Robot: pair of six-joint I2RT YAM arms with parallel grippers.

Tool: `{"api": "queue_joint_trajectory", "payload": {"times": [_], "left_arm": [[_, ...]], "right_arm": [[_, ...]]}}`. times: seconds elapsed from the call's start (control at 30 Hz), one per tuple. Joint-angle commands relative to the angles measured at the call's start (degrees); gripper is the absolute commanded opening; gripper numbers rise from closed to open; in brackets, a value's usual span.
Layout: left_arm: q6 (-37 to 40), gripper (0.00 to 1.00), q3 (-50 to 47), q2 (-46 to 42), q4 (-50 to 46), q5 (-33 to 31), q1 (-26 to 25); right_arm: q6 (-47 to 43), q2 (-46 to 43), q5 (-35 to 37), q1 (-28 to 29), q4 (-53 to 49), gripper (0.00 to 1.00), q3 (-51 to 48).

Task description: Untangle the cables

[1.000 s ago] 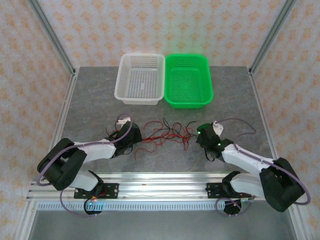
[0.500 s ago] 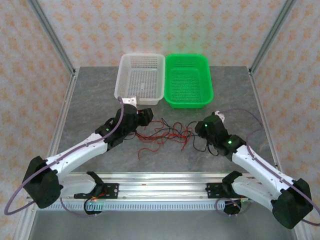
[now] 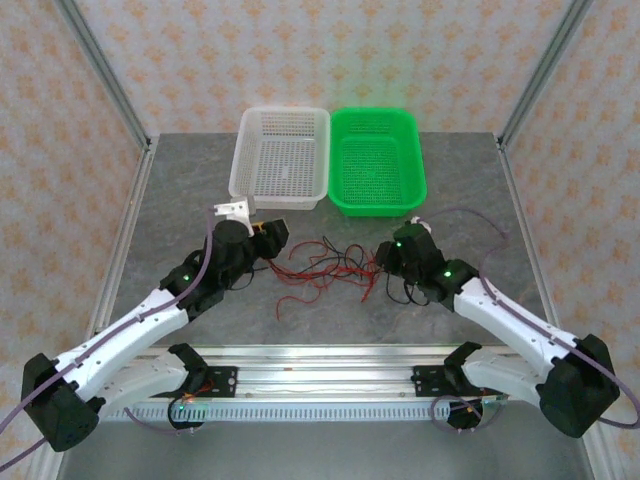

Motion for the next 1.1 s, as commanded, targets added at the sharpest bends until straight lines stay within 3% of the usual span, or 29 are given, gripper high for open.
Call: {"api": "queue_joint_trajectory", "payload": {"times": [0.0,0.3,0.63,1.07], "left_arm": [[-0.1,0.54,-2.8,-0.6,2.2,1.0,-0.2],[0.4,0.54,-4.4,-0.8,3.2,0.9,0.1],[0.7,0.54,-5.0,-1.3,3.2,1.7,0.1],[5.3,0.53,-0.8,2.7,4.5,6.6,-2.9]], "right_arm": [[-0.7,1.8,-0.5,0.3,3.1,0.40,-2.0],[0.2,7.1,-1.6,0.3,8.5,0.31,-4.9],[-0.3,7.8,-1.1,0.3,8.9,0.01,-3.4],[-11.9,-7.5,-8.9,0.3,10.9,0.00,-0.7]]}}
